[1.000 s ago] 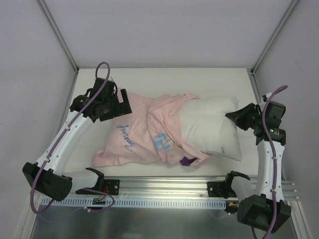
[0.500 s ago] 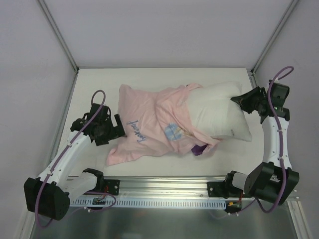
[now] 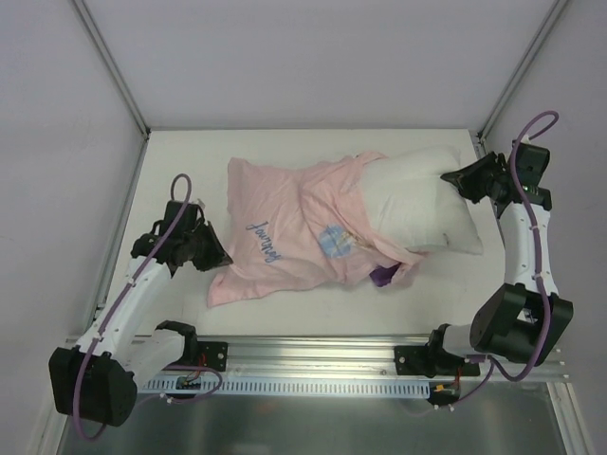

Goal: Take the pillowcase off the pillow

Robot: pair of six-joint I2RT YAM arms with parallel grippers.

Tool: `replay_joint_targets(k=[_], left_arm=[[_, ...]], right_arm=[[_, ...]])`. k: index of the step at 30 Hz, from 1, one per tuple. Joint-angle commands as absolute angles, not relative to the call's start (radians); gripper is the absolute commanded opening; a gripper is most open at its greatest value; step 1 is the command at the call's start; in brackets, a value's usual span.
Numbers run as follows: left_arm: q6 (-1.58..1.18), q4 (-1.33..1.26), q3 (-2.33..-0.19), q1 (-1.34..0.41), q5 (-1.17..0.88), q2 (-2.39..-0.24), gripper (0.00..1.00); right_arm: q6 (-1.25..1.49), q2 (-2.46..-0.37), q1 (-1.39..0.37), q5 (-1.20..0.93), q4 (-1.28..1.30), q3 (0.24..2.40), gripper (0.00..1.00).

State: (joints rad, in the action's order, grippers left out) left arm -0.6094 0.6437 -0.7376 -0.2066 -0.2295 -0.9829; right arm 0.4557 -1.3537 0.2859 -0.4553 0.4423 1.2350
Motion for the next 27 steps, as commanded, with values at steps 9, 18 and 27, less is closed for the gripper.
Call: replay_joint_targets(k=[9, 18, 27], left_arm=[[-0.580, 0.926, -0.960, 0.270, -0.008, -0.859, 0.00], [-0.601, 0.957, -1.064, 0.570, 0.037, -0.828, 0.00], [-0.676, 0.960, -1.089, 0.771, -0.209, -0.882, 0.00]], right_arm=[[0.454, -1.356, 0.385, -0.459, 0.402, 1.345, 0.01], [0.482, -1.307, 0.459, -0.448, 0.407, 1.287, 0.01], [0.511, -1.259, 0.508, -0.431, 0.402, 1.261, 0.01]])
